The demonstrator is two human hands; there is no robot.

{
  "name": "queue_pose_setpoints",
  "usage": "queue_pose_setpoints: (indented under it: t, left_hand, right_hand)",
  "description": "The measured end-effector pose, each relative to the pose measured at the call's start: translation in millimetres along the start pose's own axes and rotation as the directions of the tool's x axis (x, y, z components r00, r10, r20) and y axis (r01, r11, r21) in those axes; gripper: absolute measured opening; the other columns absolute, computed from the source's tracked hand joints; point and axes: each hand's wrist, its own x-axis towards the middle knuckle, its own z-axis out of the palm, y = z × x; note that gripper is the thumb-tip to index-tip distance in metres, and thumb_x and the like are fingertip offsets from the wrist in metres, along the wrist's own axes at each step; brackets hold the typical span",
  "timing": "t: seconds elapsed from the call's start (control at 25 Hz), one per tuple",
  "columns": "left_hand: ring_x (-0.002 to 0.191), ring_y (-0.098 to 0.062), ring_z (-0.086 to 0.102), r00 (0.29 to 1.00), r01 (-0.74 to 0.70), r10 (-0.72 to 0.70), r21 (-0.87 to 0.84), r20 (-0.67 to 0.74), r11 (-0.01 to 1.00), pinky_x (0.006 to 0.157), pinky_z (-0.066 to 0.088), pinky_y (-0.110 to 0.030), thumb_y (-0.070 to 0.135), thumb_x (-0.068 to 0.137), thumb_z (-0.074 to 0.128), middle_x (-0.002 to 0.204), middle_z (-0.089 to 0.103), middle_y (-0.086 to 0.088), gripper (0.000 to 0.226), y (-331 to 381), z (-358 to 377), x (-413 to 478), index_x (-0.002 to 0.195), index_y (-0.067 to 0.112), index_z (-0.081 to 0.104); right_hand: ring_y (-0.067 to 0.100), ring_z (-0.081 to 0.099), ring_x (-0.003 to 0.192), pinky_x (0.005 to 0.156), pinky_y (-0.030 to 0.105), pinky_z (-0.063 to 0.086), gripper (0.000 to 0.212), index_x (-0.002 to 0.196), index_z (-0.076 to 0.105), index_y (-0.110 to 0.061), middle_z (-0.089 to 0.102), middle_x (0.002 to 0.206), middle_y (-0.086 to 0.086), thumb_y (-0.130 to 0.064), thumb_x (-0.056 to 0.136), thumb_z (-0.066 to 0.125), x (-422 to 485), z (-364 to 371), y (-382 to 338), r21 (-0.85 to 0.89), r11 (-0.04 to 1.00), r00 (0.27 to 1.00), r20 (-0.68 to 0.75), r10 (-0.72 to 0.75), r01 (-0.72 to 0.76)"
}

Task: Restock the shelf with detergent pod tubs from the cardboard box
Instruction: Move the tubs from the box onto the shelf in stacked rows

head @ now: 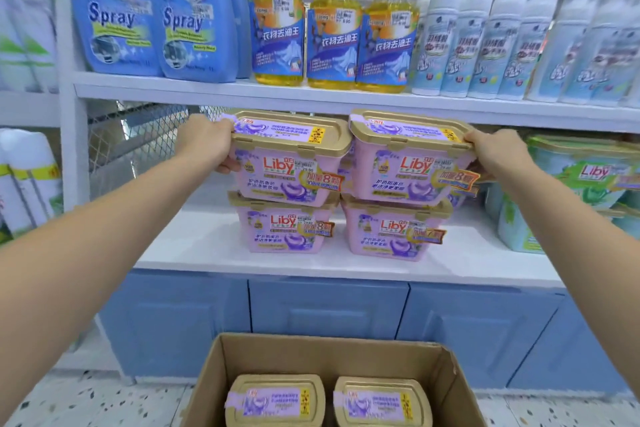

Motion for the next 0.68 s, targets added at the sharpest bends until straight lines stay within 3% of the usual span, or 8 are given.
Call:
queue_pose_setpoints:
  t: [0.12, 0.24, 0.32, 0.4, 0.48, 0.52, 0.68]
  left_hand:
    - [0.039, -0.025, 0.065, 1.0, 0.013, -0.013, 0.023, -0.006, 1.0, 0.054, 0.058, -0.038, 0.025, 0.084, 0.043, 0.028, 0.053, -0.006, 0.035, 1.6, 14.3, 8.1, 0.067, -0.003, 0.053]
    - [0.061, -0.033, 0.07, 1.0, 0.005, -0.005, 0.035, -0.006, 0.999, 0.07, 0.059, -0.042, 0.026, 0.085, 0.042, 0.028, 0.053, -0.006, 0.037, 3.8, 25.2, 12.7, 0.062, -0.001, 0.049]
    - [0.063, -0.036, 0.07, 1.0, 0.003, -0.003, 0.054, 0.007, 0.999, 0.074, 0.059, -0.043, 0.026, 0.084, 0.042, 0.03, 0.055, -0.007, 0.035, 4.1, 26.9, 16.4, 0.062, 0.0, 0.05]
    - [0.064, -0.037, 0.071, 0.999, 0.0, -0.002, 0.069, 0.037, 0.998, 0.074, 0.059, -0.044, 0.027, 0.082, 0.042, 0.033, 0.057, -0.01, 0.034, 3.5, 25.4, 19.1, 0.066, -0.001, 0.05]
    - [0.059, -0.034, 0.07, 0.998, -0.012, 0.005, 0.107, 0.07, 0.994, 0.069, 0.059, -0.043, 0.027, 0.082, 0.043, 0.033, 0.058, -0.009, 0.034, 3.5, 21.4, 20.3, 0.069, -0.003, 0.05]
    - [0.052, -0.029, 0.069, 0.997, -0.018, 0.008, 0.127, 0.079, 0.992, 0.063, 0.059, -0.041, 0.027, 0.082, 0.044, 0.032, 0.057, -0.008, 0.034, 3.5, 19.7, 21.2, 0.071, -0.004, 0.052]
    - [0.028, -0.015, 0.057, 0.995, -0.029, 0.013, 0.163, 0.098, 0.986, 0.04, 0.052, -0.031, 0.029, 0.083, 0.047, 0.031, 0.056, -0.004, 0.034, 2.1, 15.7, 17.0, 0.076, -0.003, 0.058]
  right_hand:
    - [0.039, 0.061, 0.1, 0.092, 0.042, 0.048, 0.046, 0.099, 0.063, 0.002, 0.064, 0.102, 0.023, -0.04, 0.084, 0.048, 9.1, 10.1, 3.5, -0.037, 0.999, 1.0, 0.0, 0.024, -0.024]
    - [0.039, 0.064, 0.096, 0.091, 0.048, 0.05, 0.048, 0.093, 0.064, 0.0, 0.066, 0.102, 0.025, -0.043, 0.08, 0.048, 21.1, 19.0, 12.7, -0.041, 0.998, 0.998, 0.026, 0.051, -0.05]
    - [0.038, 0.066, 0.088, 0.084, 0.05, 0.054, 0.046, 0.085, 0.063, -0.002, 0.068, 0.095, 0.025, -0.044, 0.076, 0.049, 28.5, 19.5, 15.3, -0.046, 0.996, 0.995, 0.071, 0.074, -0.071]
    - [0.035, 0.065, 0.072, 0.067, 0.045, 0.059, 0.037, 0.076, 0.059, -0.003, 0.066, 0.077, 0.021, -0.038, 0.08, 0.052, 25.8, 13.5, 10.9, -0.033, 0.995, 0.985, 0.141, 0.101, -0.097]
    - [0.03, 0.061, 0.059, 0.048, 0.036, 0.057, 0.03, 0.075, 0.056, -0.003, 0.06, 0.066, 0.017, -0.03, 0.086, 0.051, 22.7, 9.2, 6.1, -0.034, 0.991, 0.969, 0.207, 0.132, -0.127]
    - [0.029, 0.06, 0.058, 0.048, 0.035, 0.056, 0.029, 0.078, 0.055, -0.002, 0.059, 0.066, 0.017, -0.029, 0.087, 0.05, 24.1, 8.9, 6.4, -0.046, 0.99, 0.965, 0.225, 0.137, -0.13]
    - [0.035, 0.064, 0.071, 0.07, 0.047, 0.057, 0.04, 0.091, 0.056, -0.001, 0.063, 0.083, 0.021, -0.039, 0.083, 0.047, 31.2, 16.5, 8.3, -0.029, 0.994, 0.968, 0.227, 0.105, -0.101]
